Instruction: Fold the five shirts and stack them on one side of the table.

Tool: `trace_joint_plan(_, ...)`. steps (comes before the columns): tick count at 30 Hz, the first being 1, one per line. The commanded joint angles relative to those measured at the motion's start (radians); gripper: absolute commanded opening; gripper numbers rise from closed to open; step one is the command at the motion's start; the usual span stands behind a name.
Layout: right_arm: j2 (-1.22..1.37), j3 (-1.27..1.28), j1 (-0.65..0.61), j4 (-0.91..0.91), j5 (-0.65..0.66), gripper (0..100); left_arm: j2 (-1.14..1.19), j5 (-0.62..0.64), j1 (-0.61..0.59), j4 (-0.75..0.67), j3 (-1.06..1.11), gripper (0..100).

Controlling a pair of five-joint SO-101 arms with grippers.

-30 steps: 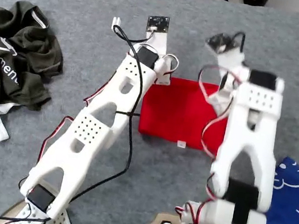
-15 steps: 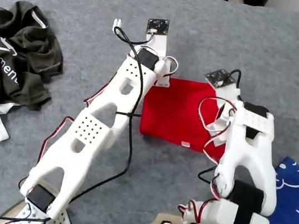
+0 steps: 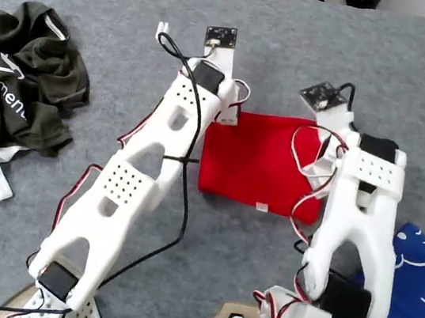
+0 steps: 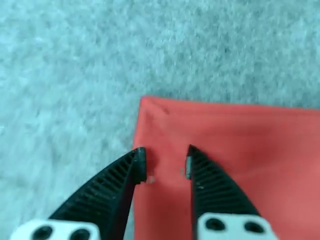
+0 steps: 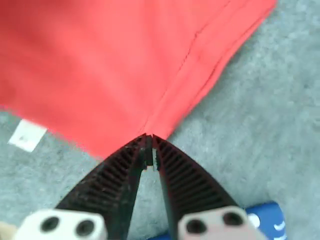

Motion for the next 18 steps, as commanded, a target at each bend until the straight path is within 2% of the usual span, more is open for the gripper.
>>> trace_joint_plan(1,-0.061,-0.056,0.025,0.028,-0.034,0.9,-0.101,-0.005,-0.005,0.071,-0.071,17)
trace_joint_plan(3,-0.051,-0.051,0.025,0.031,-0.049,2.2,-0.105,-0.005,0.0,0.132,-0.074,18)
trace_joint_plan(5,-0.028,-0.051,0.021,0.028,-0.072,8.1,-0.102,0.002,0.006,0.183,-0.058,20)
trace_joint_plan(8,0.027,-0.056,0.019,-0.009,-0.098,21.2,-0.113,-0.003,0.006,0.175,0.011,22)
trace_joint_plan(11,0.102,-0.056,0.019,-0.055,-0.109,29.4,-0.099,0.002,0.002,0.175,0.021,22)
trace_joint_plan(18,0.263,-0.074,0.016,-0.141,-0.153,29.2,-0.033,0.003,0.005,0.074,0.015,22)
